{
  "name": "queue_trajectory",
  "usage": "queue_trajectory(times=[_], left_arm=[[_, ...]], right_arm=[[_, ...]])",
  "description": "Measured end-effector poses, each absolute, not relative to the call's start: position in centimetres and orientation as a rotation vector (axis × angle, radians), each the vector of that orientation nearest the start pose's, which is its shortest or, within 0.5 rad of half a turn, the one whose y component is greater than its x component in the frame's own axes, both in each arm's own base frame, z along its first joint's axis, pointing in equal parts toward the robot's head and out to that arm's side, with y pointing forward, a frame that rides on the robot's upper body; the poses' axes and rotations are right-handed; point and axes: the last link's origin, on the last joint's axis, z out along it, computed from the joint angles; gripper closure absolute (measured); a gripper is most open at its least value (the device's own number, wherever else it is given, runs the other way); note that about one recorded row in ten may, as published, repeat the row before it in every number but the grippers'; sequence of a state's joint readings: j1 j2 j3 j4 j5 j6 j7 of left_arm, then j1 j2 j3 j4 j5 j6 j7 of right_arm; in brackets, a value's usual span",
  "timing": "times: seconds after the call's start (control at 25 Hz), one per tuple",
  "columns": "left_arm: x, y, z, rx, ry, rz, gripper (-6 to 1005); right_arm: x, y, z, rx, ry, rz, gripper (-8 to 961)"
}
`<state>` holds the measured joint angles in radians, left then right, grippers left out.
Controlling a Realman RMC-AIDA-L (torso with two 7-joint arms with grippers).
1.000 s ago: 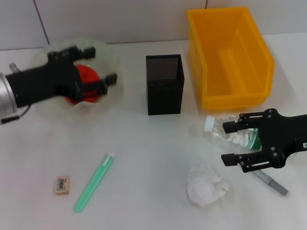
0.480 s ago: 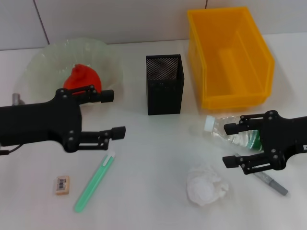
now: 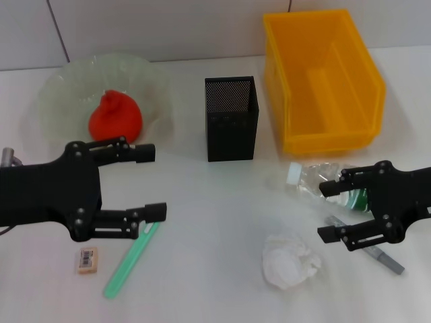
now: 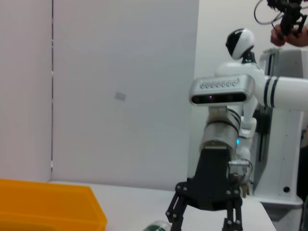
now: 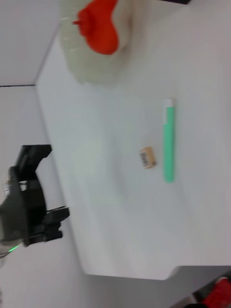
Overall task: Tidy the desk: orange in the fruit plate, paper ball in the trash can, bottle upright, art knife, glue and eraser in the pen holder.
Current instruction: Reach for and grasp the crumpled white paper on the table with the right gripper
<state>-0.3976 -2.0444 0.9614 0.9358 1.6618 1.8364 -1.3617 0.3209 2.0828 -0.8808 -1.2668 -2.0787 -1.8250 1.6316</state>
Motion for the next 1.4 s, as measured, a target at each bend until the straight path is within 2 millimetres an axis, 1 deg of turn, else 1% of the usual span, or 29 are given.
queue_trajectory(times=[0.04,0.12,0.16,0.2,0.24,0.4,0.56,0.6,0.88,1.24,1.4], left_arm=[[-21.5,29.1,3.6,-2.909,-0.144,-0.947,157],[-21.5,29.1,3.4,-2.924,-0.141,-0.928,157],[-21.5,29.1,3.3,-2.934,-0.13,-0.912,157],[-21.5,29.1,3.2,-2.937,-0.126,-0.908,157],[-21.5,29.1,3.1,-2.938,-0.124,-0.907,157],[-21.5,29.1,3.0,-2.944,-0.112,-0.899,157],[-21.4,29.2,2.8,-2.959,-0.107,-0.881,157],[-21.4,29.2,2.7,-2.965,-0.107,-0.874,157],[-21.4,29.2,2.2,-2.983,-0.11,-0.856,157],[-21.0,29.4,1.7,-3.001,-0.093,-0.838,156],[-21.0,29.6,1.5,-3.01,-0.092,-0.81,156]], right_arm=[[24.8,28.2,5.7,-2.921,0.456,0.319,177],[24.6,28.4,5.5,-2.941,0.498,0.25,177],[24.4,28.5,5.4,-2.951,0.52,0.211,177],[24.2,28.7,5.0,-2.971,0.555,0.127,177],[24.2,28.7,5.0,-2.971,0.555,0.127,177],[23.3,29.1,4.0,-3.015,0.587,-0.034,178],[22.8,29.6,3.7,-3.018,0.595,-0.079,178],[22.6,30.0,3.6,-3.008,0.604,-0.118,178],[22.0,30.9,2.9,-2.997,0.599,-0.196,177],[21.6,31.1,0.4,-3.022,0.557,-0.248,177],[21.4,31.2,-0.4,-3.036,0.551,-0.239,177]])
